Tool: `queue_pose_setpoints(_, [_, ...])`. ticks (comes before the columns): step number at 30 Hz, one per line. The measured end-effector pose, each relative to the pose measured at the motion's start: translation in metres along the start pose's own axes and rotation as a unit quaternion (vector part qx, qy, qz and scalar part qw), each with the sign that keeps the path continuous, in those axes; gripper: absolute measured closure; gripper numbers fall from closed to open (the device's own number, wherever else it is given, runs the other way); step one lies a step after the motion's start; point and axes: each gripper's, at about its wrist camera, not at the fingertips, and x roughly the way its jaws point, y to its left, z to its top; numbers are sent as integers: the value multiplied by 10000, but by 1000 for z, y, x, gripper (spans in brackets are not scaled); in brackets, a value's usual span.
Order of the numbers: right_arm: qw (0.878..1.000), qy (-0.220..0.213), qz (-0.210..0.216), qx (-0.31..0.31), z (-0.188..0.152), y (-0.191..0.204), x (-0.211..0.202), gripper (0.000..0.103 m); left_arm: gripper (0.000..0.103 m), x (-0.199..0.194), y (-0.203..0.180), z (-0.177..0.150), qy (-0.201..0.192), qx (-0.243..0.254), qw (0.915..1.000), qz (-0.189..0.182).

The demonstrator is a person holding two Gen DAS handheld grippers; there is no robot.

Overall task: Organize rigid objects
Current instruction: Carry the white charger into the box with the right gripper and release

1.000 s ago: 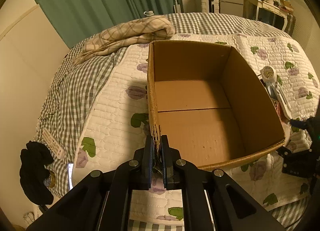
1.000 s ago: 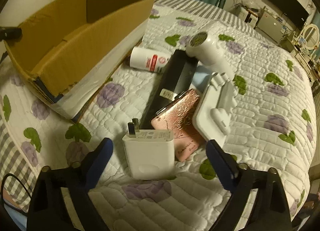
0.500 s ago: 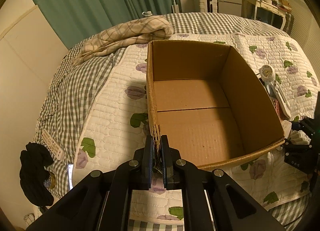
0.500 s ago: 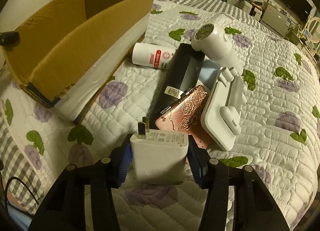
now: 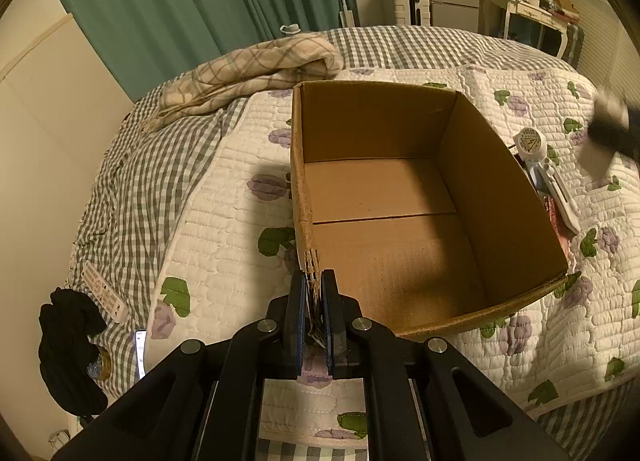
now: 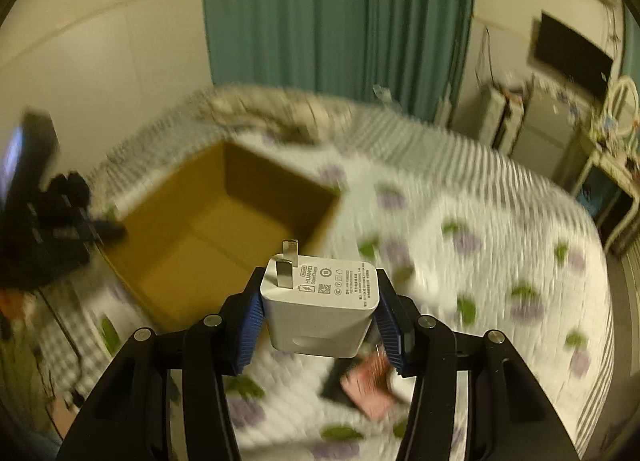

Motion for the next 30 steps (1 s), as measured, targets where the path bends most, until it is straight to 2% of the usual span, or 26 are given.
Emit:
queue_pose_setpoints(3, [9998,-28,105,-185,23,18,11,52,96,1,1,0,-4,-3,10000,-22])
queue_pose_setpoints(6, [9990,227,239,-295,30,36,37,52,96,0,2,0,-14,0,10000,-46])
queue_pose_setpoints(10, [9960,707,242,-496,22,62,82,52,96,1,1,-1,-33,30,10000,-47])
queue_pose_setpoints(15, [9898,1276,210,-602,3,74,133,52,96,1,1,-2,-50,59,9999,-82])
queue_pose_setpoints(22, [9852,1579,206,-629,-5,74,152,52,96,1,3,-2,-53,76,9999,-116])
queue_pose_setpoints(25, [9849,1591,344,-581,-3,74,154,52,96,1,3,-2,-54,74,9999,-108])
queue_pose_setpoints(27, [9887,1381,348,-478,2,71,147,44,96,1,3,-2,-54,70,9999,-115])
queue_pose_setpoints(28, [9902,1287,298,-452,5,71,144,24,96,4,4,-2,-6,41,9998,-173])
queue_pose_setpoints(29, [9929,1093,259,-394,9,67,133,14,96,3,4,-2,-28,54,9999,-103])
queue_pose_setpoints(30, [9944,956,279,-351,13,63,124,14,96,3,4,-2,-25,62,9999,-101])
